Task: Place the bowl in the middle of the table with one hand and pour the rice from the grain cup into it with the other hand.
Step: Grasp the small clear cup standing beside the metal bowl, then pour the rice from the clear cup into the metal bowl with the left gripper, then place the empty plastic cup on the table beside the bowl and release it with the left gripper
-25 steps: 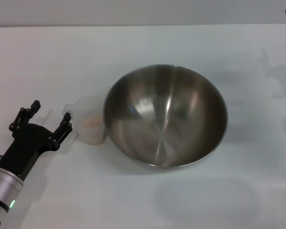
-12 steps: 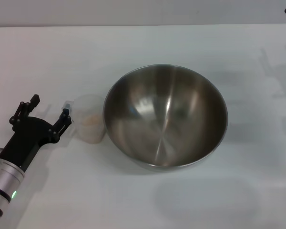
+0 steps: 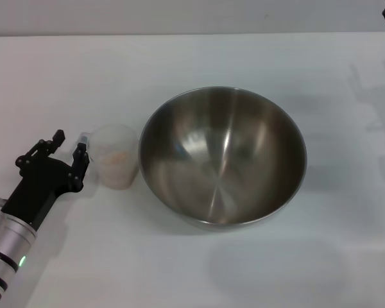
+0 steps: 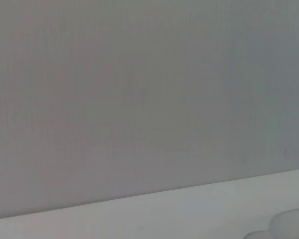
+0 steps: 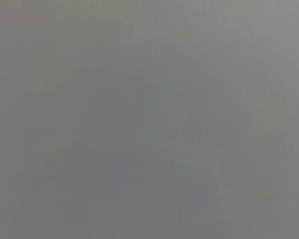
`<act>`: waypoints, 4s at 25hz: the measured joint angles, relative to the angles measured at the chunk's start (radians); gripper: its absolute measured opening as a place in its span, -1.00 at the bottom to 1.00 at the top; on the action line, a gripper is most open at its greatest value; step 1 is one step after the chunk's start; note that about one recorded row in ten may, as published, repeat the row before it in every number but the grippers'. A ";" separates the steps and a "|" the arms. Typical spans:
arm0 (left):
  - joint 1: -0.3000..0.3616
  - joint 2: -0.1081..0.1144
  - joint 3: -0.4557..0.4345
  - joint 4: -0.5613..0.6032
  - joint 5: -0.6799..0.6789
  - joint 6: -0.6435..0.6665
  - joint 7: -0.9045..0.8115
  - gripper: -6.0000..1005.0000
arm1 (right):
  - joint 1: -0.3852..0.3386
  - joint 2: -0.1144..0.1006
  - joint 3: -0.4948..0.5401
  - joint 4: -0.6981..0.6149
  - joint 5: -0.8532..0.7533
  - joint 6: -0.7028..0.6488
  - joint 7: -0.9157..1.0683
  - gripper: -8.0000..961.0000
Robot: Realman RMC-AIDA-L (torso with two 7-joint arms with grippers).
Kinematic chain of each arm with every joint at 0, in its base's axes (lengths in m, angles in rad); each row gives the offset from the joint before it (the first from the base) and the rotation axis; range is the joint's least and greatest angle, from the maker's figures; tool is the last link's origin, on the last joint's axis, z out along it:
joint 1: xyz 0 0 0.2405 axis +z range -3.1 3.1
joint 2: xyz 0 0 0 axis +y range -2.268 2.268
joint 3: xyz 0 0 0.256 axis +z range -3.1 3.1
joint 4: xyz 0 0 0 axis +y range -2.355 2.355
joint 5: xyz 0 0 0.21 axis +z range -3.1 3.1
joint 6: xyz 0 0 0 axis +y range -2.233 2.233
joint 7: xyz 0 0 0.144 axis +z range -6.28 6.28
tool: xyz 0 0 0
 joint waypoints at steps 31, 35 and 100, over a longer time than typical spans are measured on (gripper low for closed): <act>-0.092 -0.001 -0.075 -0.074 0.006 0.184 0.606 -0.93 | 0.005 0.001 0.001 -0.012 0.000 -0.014 -0.032 0.43; -0.122 0.000 -0.058 -0.069 0.058 0.242 0.871 -0.93 | 0.012 0.000 0.015 -0.012 0.000 -0.014 -0.037 0.43; -0.097 -0.002 -0.414 -0.144 0.167 -0.091 0.433 -0.94 | 0.052 0.005 0.027 0.000 -0.002 0.002 -0.081 0.43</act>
